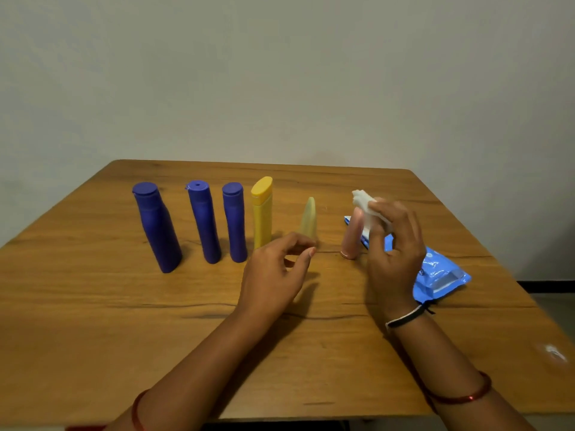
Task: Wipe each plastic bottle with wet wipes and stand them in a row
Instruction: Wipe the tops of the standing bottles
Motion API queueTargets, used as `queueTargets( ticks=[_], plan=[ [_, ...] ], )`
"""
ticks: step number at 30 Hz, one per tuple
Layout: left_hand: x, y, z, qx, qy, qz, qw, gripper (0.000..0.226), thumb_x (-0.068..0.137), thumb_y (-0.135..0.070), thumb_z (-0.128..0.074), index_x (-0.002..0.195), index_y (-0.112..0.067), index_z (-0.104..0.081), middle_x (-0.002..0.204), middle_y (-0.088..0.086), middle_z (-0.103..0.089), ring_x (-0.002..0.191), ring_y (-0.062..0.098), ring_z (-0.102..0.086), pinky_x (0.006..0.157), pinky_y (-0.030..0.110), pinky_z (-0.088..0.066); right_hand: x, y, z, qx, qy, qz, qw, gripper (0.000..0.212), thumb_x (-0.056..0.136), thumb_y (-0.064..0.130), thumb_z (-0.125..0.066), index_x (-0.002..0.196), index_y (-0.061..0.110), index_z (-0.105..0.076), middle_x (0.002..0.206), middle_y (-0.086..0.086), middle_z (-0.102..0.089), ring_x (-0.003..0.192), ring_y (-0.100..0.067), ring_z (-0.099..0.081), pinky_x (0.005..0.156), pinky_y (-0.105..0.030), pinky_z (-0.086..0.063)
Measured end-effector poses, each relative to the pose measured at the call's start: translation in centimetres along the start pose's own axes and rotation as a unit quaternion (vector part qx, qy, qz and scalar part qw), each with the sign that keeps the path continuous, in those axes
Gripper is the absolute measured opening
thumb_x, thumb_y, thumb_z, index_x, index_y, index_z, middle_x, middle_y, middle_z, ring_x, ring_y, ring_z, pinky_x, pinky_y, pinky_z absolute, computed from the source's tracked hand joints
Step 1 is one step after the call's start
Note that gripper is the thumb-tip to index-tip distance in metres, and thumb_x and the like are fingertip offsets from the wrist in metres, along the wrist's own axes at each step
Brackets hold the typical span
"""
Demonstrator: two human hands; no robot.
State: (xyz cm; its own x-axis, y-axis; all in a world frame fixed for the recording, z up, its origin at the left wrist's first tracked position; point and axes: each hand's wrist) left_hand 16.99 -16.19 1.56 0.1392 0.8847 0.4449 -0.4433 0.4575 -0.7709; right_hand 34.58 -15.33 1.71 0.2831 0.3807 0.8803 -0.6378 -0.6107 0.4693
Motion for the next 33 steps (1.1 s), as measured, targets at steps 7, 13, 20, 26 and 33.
queueTargets(
  ticks=[7,13,20,26,33],
  plan=[
    [-0.6,0.8,3.6,0.003,-0.045,-0.025,0.999,0.017,0.091,-0.023,-0.061,0.106,-0.023,-0.069,0.098,-0.017,-0.07,0.095,-0.004,-0.063,0.076,0.012,-0.051,-2.3,4.9,-3.9,0.035,0.121,0.032,0.992,0.023,0.08,-0.016,-0.058,0.097,-0.002,-0.066,0.098,-0.013,-0.066,0.098,-0.02,-0.062,0.113,-0.021,-0.018],
    [-1.8,2.8,7.7,-0.016,-0.14,0.011,0.99,0.014,0.092,-0.014,-0.06,0.099,-0.023,-0.068,0.088,-0.015,-0.07,0.09,0.004,-0.065,0.076,0.014,-0.05,-3.4,6.4,-7.1,0.136,0.182,-0.098,0.969,0.024,0.09,0.002,-0.057,0.109,0.016,-0.062,0.102,0.007,-0.064,0.099,-0.003,-0.059,0.081,-0.015,-0.045],
    [-2.4,4.7,11.3,-0.009,-0.248,0.023,0.968,0.008,0.093,-0.013,-0.058,0.093,-0.017,-0.066,0.086,-0.009,-0.066,0.084,0.01,-0.063,0.073,0.03,-0.053,-4.5,7.6,-9.1,0.146,0.228,-0.114,0.956,0.019,0.089,0.006,-0.059,0.105,0.014,-0.065,0.1,0.007,-0.066,0.096,-0.004,-0.06,0.078,-0.015,-0.045],
    [-1.7,4.4,12.4,0.059,-0.321,-0.018,0.945,0.012,0.091,-0.018,-0.058,0.102,-0.022,-0.057,0.093,-0.012,-0.053,0.086,0.004,-0.052,0.071,0.023,-0.049,-3.5,8.4,-9.4,0.133,0.212,-0.068,0.966,0.033,0.086,0.001,-0.062,0.116,0.013,-0.062,0.106,0.003,-0.064,0.101,-0.004,-0.058,0.082,-0.019,-0.047],
    [2.4,2.3,15.0,0.324,-0.303,-0.037,0.895,0.046,0.079,-0.056,-0.065,0.112,-0.024,-0.063,0.143,0.009,-0.039,0.139,0.03,-0.021,0.115,0.046,-0.016,4.9,9.9,-10.8,0.046,0.2,0.062,0.977,0.032,0.082,0.002,-0.065,0.112,0.011,-0.067,0.096,-0.001,-0.063,0.092,-0.012,-0.054,0.079,-0.013,-0.04]
  ],
)
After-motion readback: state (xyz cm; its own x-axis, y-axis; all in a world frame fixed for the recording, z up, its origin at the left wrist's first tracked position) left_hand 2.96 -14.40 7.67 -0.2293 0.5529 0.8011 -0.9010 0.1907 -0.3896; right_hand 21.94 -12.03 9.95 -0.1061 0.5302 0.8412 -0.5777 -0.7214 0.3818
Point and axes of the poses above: each hand's wrist, its own x-axis towards the middle knuckle, its own z-axis out of the back of the hand, y = z × x
